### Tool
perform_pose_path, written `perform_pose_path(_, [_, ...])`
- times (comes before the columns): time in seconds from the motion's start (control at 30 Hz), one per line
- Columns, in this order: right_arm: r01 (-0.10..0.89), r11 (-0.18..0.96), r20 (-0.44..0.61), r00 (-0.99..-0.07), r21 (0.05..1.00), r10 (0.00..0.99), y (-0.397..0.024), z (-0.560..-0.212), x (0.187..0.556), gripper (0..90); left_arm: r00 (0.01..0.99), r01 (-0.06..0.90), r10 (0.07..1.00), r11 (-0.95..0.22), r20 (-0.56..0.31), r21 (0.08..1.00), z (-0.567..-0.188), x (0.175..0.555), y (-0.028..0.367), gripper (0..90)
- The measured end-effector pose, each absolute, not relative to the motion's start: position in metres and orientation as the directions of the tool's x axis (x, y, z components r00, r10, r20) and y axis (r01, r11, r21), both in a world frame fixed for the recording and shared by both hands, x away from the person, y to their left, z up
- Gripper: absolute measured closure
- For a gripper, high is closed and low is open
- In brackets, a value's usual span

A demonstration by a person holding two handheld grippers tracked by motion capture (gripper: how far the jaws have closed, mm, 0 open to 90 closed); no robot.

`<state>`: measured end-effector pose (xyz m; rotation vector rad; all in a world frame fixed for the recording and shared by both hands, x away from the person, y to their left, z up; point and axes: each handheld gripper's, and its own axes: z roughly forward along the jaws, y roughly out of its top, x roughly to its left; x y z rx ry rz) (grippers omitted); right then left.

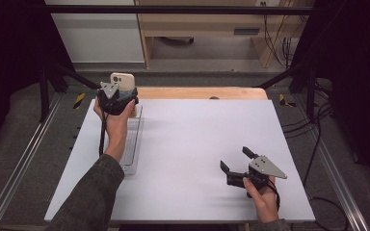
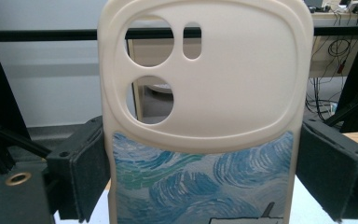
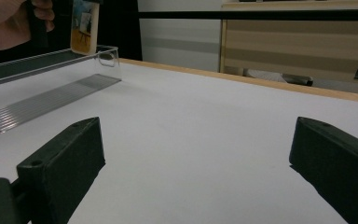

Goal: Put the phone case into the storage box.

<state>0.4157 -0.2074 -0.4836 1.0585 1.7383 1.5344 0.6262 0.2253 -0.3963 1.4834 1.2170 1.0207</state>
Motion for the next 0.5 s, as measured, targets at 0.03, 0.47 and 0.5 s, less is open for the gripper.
perform_pose_path(0.03, [0.184, 0.022, 0.077, -0.514, 0.983, 0.854, -0.2073, -0.4838, 0.4156, 3.1, 0.164, 0.212, 0.986, -0.08, 0.045, 0.974, -0.3961, 0.626, 0.2255, 11.3])
perform_pose_path(0.47, [0.186, 0.028, 0.074, -0.52, 0.982, 0.851, -0.2055, -0.4842, 0.4152, 3.0, 0.159, 0.237, 0.987, -0.056, 0.019, 0.97, -0.3982, 0.6271, 0.2249, 11.3])
perform_pose_path(0.5, [0.186, 0.028, 0.074, -0.52, 0.982, 0.851, -0.2057, -0.4841, 0.415, 3.0, 0.16, 0.238, 0.987, -0.058, 0.02, 0.969, -0.3982, 0.627, 0.2244, 11.4])
